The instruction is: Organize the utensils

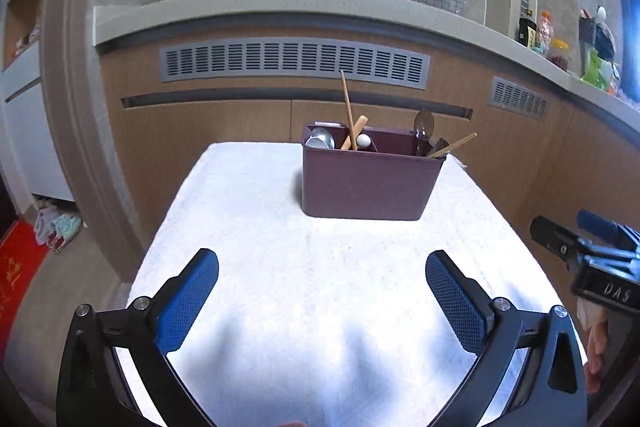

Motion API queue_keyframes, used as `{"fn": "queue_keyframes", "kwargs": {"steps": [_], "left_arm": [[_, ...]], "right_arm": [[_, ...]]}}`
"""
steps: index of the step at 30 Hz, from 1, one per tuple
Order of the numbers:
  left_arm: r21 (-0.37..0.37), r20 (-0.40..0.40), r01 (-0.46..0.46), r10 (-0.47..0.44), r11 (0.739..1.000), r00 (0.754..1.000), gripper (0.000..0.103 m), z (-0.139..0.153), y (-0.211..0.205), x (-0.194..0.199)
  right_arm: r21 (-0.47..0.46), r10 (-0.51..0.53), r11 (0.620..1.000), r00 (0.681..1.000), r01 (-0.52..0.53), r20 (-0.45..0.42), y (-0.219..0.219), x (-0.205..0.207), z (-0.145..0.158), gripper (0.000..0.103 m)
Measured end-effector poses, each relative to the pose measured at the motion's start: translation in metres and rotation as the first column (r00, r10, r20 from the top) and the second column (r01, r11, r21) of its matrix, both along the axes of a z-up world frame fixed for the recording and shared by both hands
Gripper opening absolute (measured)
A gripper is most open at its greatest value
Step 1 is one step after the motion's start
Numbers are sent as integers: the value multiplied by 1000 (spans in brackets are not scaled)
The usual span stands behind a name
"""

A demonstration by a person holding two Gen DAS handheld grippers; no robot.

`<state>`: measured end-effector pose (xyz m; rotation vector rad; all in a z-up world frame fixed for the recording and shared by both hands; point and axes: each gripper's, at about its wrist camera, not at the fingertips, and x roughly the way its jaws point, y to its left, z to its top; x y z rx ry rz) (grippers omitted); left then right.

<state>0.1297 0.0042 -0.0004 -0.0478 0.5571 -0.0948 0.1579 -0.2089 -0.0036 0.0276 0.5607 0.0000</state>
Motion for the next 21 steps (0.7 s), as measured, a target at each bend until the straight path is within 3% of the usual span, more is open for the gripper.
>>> {"fn": "queue_keyframes", "kwargs": {"steps": [7, 21], "left_arm": [[18, 15, 10, -11, 1000, 1000, 103, 9, -8, -7], [20, 9, 3, -3, 1000, 1000, 103, 14, -6, -11]], "right_arm": [[-94, -22, 995, 999, 26, 44, 7, -23, 0, 103], [-83, 9, 997, 1000, -7, 22, 9, -30, -3, 103]]}}
